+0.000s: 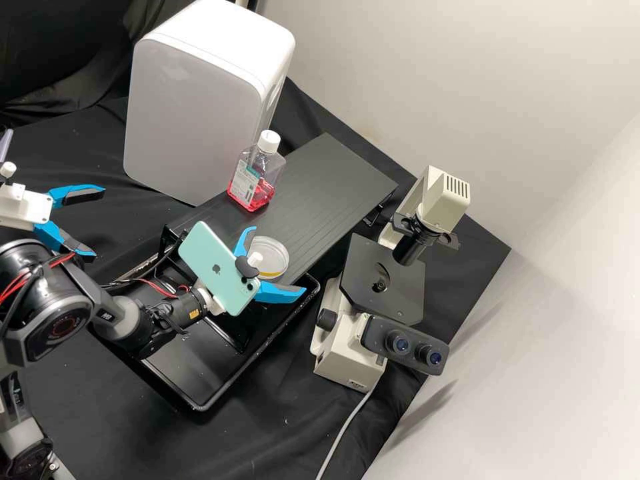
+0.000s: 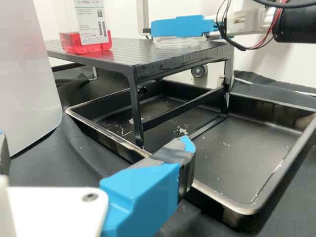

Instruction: Remove the lid from the petri dish

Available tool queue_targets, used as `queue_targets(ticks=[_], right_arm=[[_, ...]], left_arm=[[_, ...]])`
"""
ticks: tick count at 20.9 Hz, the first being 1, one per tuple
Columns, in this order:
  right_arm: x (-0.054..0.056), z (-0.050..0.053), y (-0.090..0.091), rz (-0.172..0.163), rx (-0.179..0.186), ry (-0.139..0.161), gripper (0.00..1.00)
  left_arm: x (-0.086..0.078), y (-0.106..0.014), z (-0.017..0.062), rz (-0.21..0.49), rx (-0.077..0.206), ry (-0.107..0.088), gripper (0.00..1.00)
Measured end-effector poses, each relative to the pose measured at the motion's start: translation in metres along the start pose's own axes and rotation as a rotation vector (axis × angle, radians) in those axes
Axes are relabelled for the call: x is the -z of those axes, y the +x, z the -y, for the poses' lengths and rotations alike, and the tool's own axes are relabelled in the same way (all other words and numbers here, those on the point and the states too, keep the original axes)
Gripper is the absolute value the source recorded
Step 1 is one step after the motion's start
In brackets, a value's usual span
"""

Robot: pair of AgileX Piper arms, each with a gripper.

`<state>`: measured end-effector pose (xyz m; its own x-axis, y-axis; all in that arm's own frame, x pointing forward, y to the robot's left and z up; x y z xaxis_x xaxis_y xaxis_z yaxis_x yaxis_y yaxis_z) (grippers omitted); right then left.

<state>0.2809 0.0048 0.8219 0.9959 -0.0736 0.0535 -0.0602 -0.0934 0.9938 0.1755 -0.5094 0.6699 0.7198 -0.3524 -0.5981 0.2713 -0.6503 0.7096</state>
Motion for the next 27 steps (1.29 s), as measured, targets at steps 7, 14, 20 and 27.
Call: queue_targets(ticks=[7, 14, 20, 27], right_arm=[[-0.0003, 0.0008, 0.0003, -0.007, -0.004, 0.017, 1.00], [-0.0026, 0.0051, 0.0016, -0.002, 0.009, 0.019, 1.00], [-0.0013, 0.0007, 0.0007, -0.007, -0.007, 0.045, 1.00], [-0.0009, 0.0001, 0.0004, -0.005, -0.006, 0.052, 1.00]], left_arm=[[-0.0004, 0.0000, 0.0001, 0.002, 0.000, 0.000, 1.00], [-0.0006, 0.0000, 0.0001, -0.002, -0.001, -0.002, 1.00], [-0.0021, 0.0012, 0.0045, -0.002, 0.018, -0.004, 1.00], [-0.0016, 0.0012, 0.0044, -0.008, 0.017, -0.007, 1.00]])
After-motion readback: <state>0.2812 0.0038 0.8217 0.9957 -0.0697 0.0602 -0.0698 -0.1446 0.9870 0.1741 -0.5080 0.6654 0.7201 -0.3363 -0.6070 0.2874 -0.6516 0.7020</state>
